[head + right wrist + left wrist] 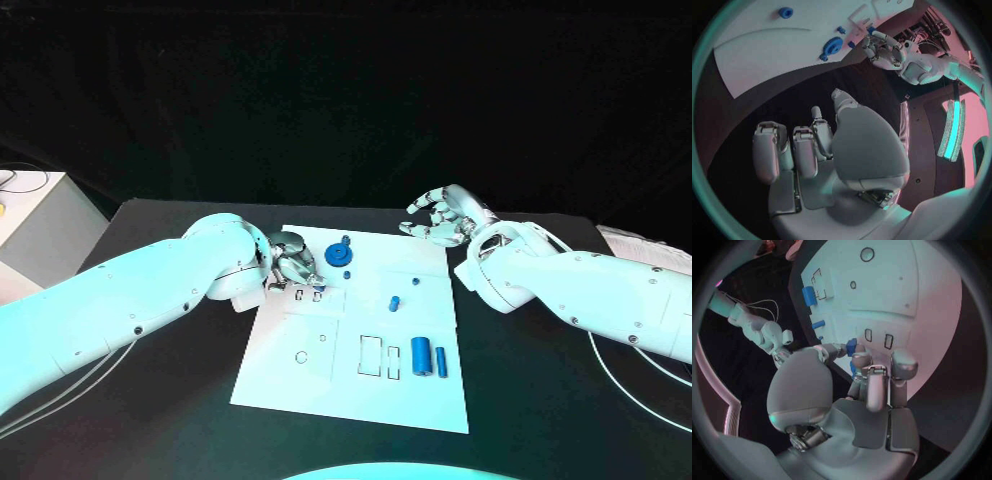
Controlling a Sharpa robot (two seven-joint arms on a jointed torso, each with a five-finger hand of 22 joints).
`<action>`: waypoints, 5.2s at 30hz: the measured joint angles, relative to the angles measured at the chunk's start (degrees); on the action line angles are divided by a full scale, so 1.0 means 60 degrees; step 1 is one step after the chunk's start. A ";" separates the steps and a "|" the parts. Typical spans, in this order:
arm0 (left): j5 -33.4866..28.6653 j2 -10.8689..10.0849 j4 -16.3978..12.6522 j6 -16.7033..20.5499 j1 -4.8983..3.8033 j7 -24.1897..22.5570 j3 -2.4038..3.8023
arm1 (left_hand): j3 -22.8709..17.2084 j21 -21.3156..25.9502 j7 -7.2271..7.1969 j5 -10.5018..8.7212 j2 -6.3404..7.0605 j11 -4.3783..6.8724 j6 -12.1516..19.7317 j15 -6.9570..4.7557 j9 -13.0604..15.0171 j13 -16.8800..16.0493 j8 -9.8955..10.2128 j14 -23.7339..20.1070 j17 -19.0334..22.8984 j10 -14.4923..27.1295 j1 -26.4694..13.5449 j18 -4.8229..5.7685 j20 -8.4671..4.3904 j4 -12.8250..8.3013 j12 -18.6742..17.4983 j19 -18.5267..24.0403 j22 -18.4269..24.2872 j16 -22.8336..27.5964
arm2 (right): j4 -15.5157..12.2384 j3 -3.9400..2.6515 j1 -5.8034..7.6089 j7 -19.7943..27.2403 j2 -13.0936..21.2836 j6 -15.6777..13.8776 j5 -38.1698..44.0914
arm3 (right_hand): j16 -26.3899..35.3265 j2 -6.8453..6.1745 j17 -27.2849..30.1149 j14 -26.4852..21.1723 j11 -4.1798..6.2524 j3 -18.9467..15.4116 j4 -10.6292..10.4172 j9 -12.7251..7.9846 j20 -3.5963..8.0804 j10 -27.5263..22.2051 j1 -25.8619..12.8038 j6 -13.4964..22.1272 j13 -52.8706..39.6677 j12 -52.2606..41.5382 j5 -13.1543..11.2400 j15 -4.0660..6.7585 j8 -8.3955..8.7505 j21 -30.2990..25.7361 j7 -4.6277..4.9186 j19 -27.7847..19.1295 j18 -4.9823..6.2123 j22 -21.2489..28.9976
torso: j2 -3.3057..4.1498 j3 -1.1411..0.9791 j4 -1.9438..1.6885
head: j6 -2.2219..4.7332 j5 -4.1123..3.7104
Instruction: Assemble the parts on the task board
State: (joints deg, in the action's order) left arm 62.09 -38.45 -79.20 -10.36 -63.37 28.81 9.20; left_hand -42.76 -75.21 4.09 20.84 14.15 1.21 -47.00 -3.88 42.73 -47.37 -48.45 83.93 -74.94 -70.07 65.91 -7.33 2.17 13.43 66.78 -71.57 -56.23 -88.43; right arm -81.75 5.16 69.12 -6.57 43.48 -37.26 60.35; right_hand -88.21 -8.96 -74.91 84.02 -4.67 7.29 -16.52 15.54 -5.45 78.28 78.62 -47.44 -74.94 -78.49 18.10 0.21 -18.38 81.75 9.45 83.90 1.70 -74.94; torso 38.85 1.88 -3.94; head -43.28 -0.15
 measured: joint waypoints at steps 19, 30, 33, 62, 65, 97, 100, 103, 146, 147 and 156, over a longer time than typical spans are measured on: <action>0.0960 -0.0168 -0.0494 0.0256 0.0091 -0.0004 -0.0138 | 0.0000 -0.0075 -0.0002 0.0169 0.0006 0.0052 -0.0002 -0.0069 0.0000 -0.0021 -0.0038 0.0002 0.0001 -0.0083 -0.0006 0.0054 -0.0069 0.0000 -0.0001 -0.0068 -0.0080 0.0000 | -0.0011 0.0000 -0.0002 -0.0003 0.0028 -0.0014 -0.0007 | 0.0000 0.0036 0.0000 0.0000 0.0000 0.0000 0.0000 -0.0008 0.0000 0.0000 -0.0036 0.0000 0.0003 0.0000 0.0038 0.0000 0.0000 0.0000 0.0000 0.0000 0.0000 0.0002 | -0.0002 0.0002 -0.0013 | -0.0130 0.0048; 0.1479 -0.0267 -0.0651 0.0580 0.0286 -0.0002 -0.0184 | 0.0000 -0.0112 0.0031 0.0226 0.0019 0.0084 -0.0037 -0.0069 0.0001 -0.0039 -0.0045 0.0002 0.0002 -0.0119 -0.0096 0.0053 -0.0068 0.0000 -0.0002 -0.0136 -0.0171 0.0001 | -0.0062 0.0000 -0.0010 -0.0003 0.0072 -0.0024 -0.0008 | 0.0000 0.0036 0.0000 0.0000 0.0000 0.0000 0.0000 -0.0007 0.0000 0.0000 -0.0036 0.0000 0.0005 0.0000 0.0089 0.0000 0.0000 0.0000 0.0000 0.0000 0.0000 0.0004 | -0.0001 0.0020 -0.0014 | -0.0181 0.0041; 0.1562 -0.0260 -0.0649 0.0646 0.0349 -0.0001 -0.0184 | 0.0000 -0.0112 0.0030 0.0226 0.0022 0.0084 -0.0037 -0.0069 0.0001 -0.0039 -0.0046 0.0002 0.0002 -0.0119 -0.0099 0.0053 -0.0068 0.0000 -0.0002 -0.0135 -0.0171 0.0001 | -0.0068 0.0000 -0.0014 -0.0003 0.0078 -0.0026 -0.0008 | 0.0000 0.0036 0.0000 0.0000 0.0000 0.0000 0.0000 -0.0007 0.0000 0.0000 -0.0035 0.0000 0.0005 0.0000 0.0089 0.0000 0.0000 0.0000 0.0000 0.0000 0.0000 0.0004 | 0.0006 0.0024 -0.0016 | -0.0200 0.0046; 0.1821 -0.0221 -0.0566 0.0841 0.0512 -0.0025 -0.0166 | -0.0002 -0.0110 0.0016 0.0278 0.0033 0.0068 -0.0051 -0.0068 0.0121 -0.0003 -0.0026 0.0002 0.0003 -0.0131 -0.0109 0.0051 -0.0068 -0.0002 -0.0007 -0.0134 -0.0189 0.0001 | -0.0092 0.0000 -0.0034 -0.0008 0.0132 -0.0044 -0.0008 | 0.0000 0.0036 0.0001 0.0000 0.0000 0.0000 0.0000 -0.0006 0.0000 0.0000 -0.0035 0.0000 0.0000 0.0000 0.0089 0.0000 0.0000 0.0000 0.0000 0.0000 0.0000 -0.0002 | 0.0014 0.0030 -0.0013 | -0.0343 0.0004; 0.1821 -0.0229 -0.0568 0.0814 0.0512 -0.0026 -0.0166 | -0.0003 -0.0110 0.0016 0.0278 0.0032 0.0068 -0.0051 -0.0068 0.0120 -0.0003 -0.0023 0.0002 0.0003 -0.0131 -0.0108 0.0052 -0.0068 -0.0003 -0.0007 -0.0134 -0.0189 0.0001 | -0.0092 0.0000 -0.0037 -0.0010 0.0133 -0.0044 -0.0008 | 0.0000 0.0036 -0.0007 0.0000 0.0000 0.0000 0.0000 -0.0006 0.0000 0.0000 -0.0035 0.0000 0.0000 0.0000 0.0089 0.0000 0.0000 0.0000 0.0000 0.0000 0.0000 -0.0001 | 0.0014 0.0029 -0.0013 | -0.0358 -0.0005; 0.1821 -0.0246 -0.0568 0.0674 0.0514 -0.0031 -0.0158 | -0.0018 -0.0140 0.0015 0.0244 0.0027 0.0064 -0.0051 -0.0068 0.0135 -0.0014 -0.0041 0.0001 0.0004 -0.0130 -0.0110 0.0050 -0.0105 -0.0018 -0.0007 -0.0170 -0.0202 0.0001 | -0.0089 0.0000 -0.0070 -0.0016 0.0138 -0.0091 -0.0008 | 0.0000 0.0037 -0.0004 0.0000 0.0000 0.0026 -0.0026 -0.0013 0.0000 0.0000 -0.0112 0.0000 0.0005 0.0000 0.0126 0.0000 0.0000 0.0000 0.0000 0.0000 0.0000 0.0002 | 0.0021 0.0029 -0.0017 | -0.0446 -0.0007; 0.1811 -0.0232 -0.0558 0.0638 0.0511 -0.0024 -0.0154 | -0.0018 -0.0139 0.0009 0.0240 -0.0067 0.0054 -0.0124 -0.0088 0.0190 -0.0073 -0.0041 0.0023 0.0004 -0.0220 -0.0204 0.0050 -0.0105 -0.0018 0.0040 -0.0170 -0.0219 -0.0046 | -0.0086 0.0000 -0.0076 -0.0016 0.0136 -0.0091 -0.0008 | 0.0000 0.0037 -0.0004 0.0000 0.0000 0.0033 -0.0020 -0.0013 0.0000 0.0000 -0.0111 0.0000 0.0005 0.0000 0.0126 0.0000 0.0000 -0.0020 0.0000 0.0000 0.0001 0.0003 | 0.0022 0.0028 -0.0017 | -0.0465 0.0001; 0.1795 -0.0206 -0.0531 0.0601 0.0509 -0.0020 -0.0151 | -0.0018 -0.0151 -0.0019 0.0225 -0.0132 0.0102 -0.0154 -0.0108 0.0246 -0.0115 -0.0077 0.0035 0.0004 -0.0279 -0.0270 0.0050 -0.0102 -0.0018 0.0039 -0.0208 -0.0262 -0.0046 | -0.0082 0.0000 -0.0082 -0.0017 0.0134 -0.0091 -0.0008 | 0.0000 0.0036 -0.0004 0.0000 0.0000 0.0053 0.0001 -0.0012 0.0000 0.0000 -0.0111 0.0000 0.0005 0.0000 0.0126 0.0000 0.0000 -0.0039 0.0000 0.0000 0.0000 0.0003 | 0.0023 0.0029 -0.0017 | -0.0479 0.0002; 0.1738 0.0094 -0.0104 0.0406 0.0492 0.0019 -0.0145 | 0.0340 -0.0176 -0.0535 0.0078 -0.0080 0.0256 -0.0600 -0.0274 0.0926 -0.0132 -0.0410 0.0002 0.0005 -0.0563 -0.0902 0.0050 -0.0206 -0.0377 0.0074 -0.0340 -0.0331 -0.0083 | -0.0082 0.0000 -0.0131 -0.0013 0.0166 -0.0090 -0.0018 | 0.0000 0.0036 -0.0001 0.0000 0.0000 0.0078 -0.0026 -0.0020 0.0000 0.0000 -0.0111 0.0000 0.0002 0.0000 0.0165 0.0000 0.0000 -0.0039 0.0000 0.0000 0.0000 0.0000 | 0.0012 0.0028 -0.0016 | -0.0553 -0.0024; 0.1738 0.0093 -0.0104 0.0400 0.0492 0.0018 -0.0145 | 0.0351 -0.0176 -0.0536 0.0078 -0.0069 0.0261 -0.0600 -0.0274 0.0936 -0.0132 -0.0410 0.0002 0.0005 -0.0558 -0.0913 0.0050 -0.0206 -0.0388 0.0074 -0.0340 -0.0331 -0.0083 | -0.0082 0.0000 -0.0132 -0.0013 0.0167 -0.0090 -0.0019 | 0.0000 0.0036 -0.0001 0.0000 0.0000 0.0078 -0.0026 -0.0020 0.0000 0.0000 -0.0111 0.0000 0.0002 0.0000 0.0166 0.0000 0.0000 -0.0039 0.0000 0.0000 0.0000 0.0000 | 0.0012 0.0028 -0.0016 | -0.0553 -0.0026; 0.1740 0.0092 -0.0116 0.0382 0.0492 0.0012 -0.0145 | 0.0477 -0.0130 -0.0578 0.0024 -0.0033 0.0314 -0.0643 -0.0273 0.1053 -0.0137 -0.0283 0.0002 0.0004 -0.0499 -0.1001 0.0050 -0.0206 -0.0850 0.0074 -0.0339 -0.0272 -0.0083 | -0.0085 0.0000 -0.0142 -0.0007 0.0184 -0.0091 -0.0022 | 0.0000 0.0087 -0.0001 0.0000 0.0000 0.0105 0.0001 -0.0028 0.0000 0.0000 -0.0161 0.0000 0.0003 0.0000 0.0387 0.0000 0.0000 -0.0039 0.0000 0.0000 0.0000 0.0001 | 0.0012 0.0033 -0.0018 | -0.0554 -0.0037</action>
State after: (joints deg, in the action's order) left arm 72.53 -37.90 -79.90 -8.07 -60.42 28.88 8.33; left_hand -39.90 -75.99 0.63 20.98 13.95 3.10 -50.86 -5.52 49.05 -48.20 -50.14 83.95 -74.91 -73.07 59.90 -7.04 0.93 8.33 67.22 -73.61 -57.86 -88.93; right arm -82.26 5.16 68.26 -6.62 44.58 -37.81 60.22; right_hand -88.21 -8.44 -74.91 84.02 -4.67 7.92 -16.51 15.37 -5.45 78.28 77.66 -47.44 -74.93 -78.49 20.42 0.22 -18.39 81.52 9.45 83.90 1.70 -74.93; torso 38.92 2.08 -4.05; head -46.60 -0.37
